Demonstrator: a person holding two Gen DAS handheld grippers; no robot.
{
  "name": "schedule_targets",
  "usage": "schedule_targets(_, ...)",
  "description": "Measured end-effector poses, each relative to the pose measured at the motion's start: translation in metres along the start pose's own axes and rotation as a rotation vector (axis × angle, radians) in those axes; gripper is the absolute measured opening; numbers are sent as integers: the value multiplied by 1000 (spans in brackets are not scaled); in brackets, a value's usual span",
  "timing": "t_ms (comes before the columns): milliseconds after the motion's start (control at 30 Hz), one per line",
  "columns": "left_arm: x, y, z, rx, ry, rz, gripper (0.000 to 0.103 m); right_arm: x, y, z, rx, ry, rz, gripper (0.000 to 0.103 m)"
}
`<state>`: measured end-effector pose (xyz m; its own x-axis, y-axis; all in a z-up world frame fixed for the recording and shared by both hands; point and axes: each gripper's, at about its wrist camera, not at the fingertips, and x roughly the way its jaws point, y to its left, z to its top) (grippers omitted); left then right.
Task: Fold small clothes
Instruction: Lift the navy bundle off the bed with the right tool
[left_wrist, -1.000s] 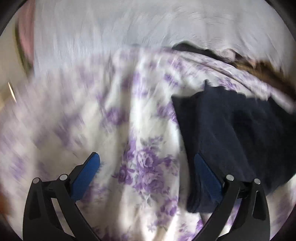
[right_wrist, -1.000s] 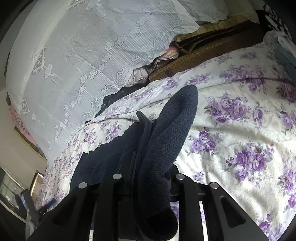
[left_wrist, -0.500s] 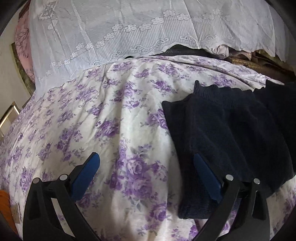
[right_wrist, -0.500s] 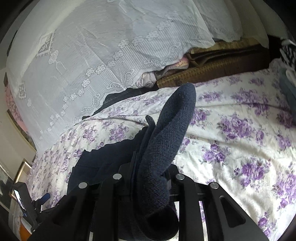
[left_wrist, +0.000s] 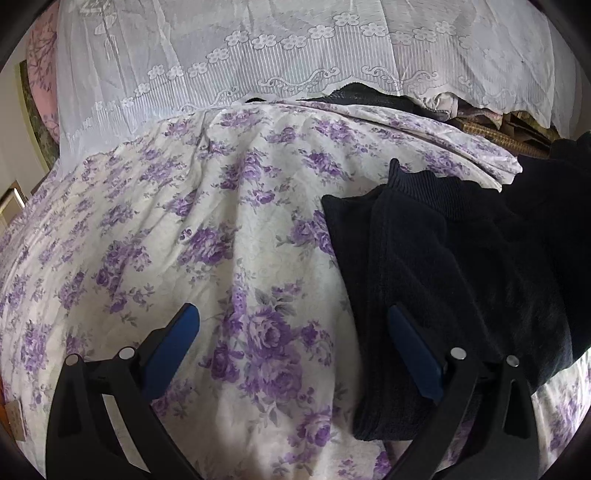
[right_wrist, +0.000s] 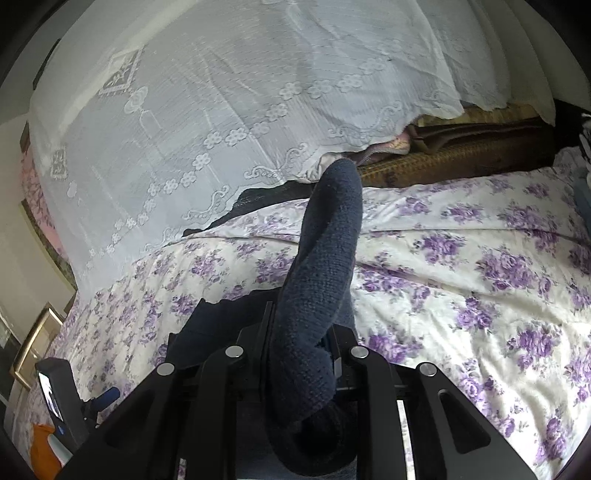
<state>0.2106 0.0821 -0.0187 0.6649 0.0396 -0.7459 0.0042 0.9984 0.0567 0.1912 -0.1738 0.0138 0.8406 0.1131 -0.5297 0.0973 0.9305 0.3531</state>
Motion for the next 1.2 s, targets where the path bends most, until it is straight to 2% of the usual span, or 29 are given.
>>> schedule_targets(200,4,7,1,-39,20,-37,99,4,13,1,-2,13,24,22)
schedule_targets(433,5,5,2,-28,18,-29,99,13,32,-1,-11,32,52,22)
schedule_targets(1067,11,9,12,-56,47,-71,99,32,91,-14,-37,98,156,22)
schedule_targets(1167,1,15,24,-105,47,-155,99,28,89,-13,-23,99,174,22)
schedule_targets(1200,0,17,29,-137,63,-225,99,27,88,-13,-16,98,180,22)
